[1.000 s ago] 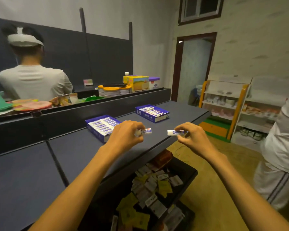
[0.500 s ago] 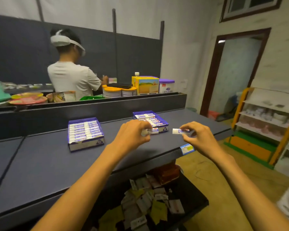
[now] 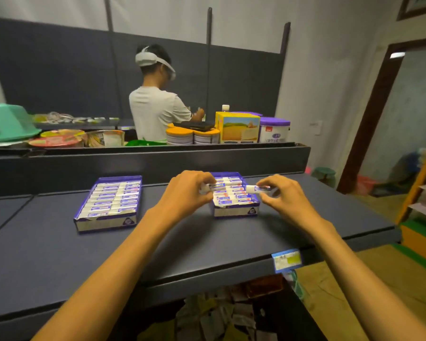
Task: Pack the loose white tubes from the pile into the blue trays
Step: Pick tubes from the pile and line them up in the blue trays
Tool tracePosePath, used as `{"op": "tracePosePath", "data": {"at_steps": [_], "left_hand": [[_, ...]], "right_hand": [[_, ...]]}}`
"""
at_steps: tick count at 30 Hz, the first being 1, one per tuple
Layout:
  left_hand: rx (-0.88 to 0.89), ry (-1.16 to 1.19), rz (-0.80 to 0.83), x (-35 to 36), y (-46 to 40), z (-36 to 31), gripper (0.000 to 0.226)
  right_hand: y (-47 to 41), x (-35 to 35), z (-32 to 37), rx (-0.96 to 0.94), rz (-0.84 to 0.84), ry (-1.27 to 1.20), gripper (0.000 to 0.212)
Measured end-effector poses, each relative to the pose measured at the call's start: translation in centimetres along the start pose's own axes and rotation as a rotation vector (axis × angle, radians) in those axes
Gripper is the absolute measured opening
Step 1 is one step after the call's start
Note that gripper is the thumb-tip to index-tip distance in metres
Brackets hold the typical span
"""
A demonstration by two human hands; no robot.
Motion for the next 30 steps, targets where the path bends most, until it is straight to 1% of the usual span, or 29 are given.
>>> {"op": "tracePosePath", "data": {"at_steps": [7, 11, 15, 18, 23, 30], "left_hand": [[-0.023, -0.029, 0.022, 1.9, -5.0, 2.3, 0.025], [-0.043, -0.070, 0.089, 3.1, -6.5, 3.1, 0.022], [-0.067, -0.169, 0.147, 3.8, -7.3, 3.4, 0.022], [-0.079, -0.232, 0.191, 4.1, -7.7, 2.9, 0.025], [-0.089, -0.268, 0.232, 5.1, -8.3, 1.7, 0.027], [-0.122, -0.361, 0.292, 5.9, -8.6, 1.5, 0.033]], "right_hand": [[-6.8, 2.4, -2.9, -0.033, 0.065, -0.056, 0.029], [-9.4, 4.1, -3.9, -0.047, 0.116, -0.073, 0.025], [-11.5, 4.7, -4.9, -0.080, 0.152, -0.098, 0.023], [-12.3, 5.2, -5.7, -0.103, 0.177, -0.125, 0.023], [-12.4, 5.8, -6.6, -0.100, 0.251, -0.178, 0.023], [-12.5, 5.5, -7.5, -0.127, 0.261, -0.225, 0.024]]}}
Point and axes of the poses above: each hand's wrist, its own y-axis away from the middle knuckle, its own x-axis out of the palm, z = x × y, the point moved 1 cm from there along -y, towards the middle knuckle, and after that the axes turned 1 degree about x, right-handed, at the moved point
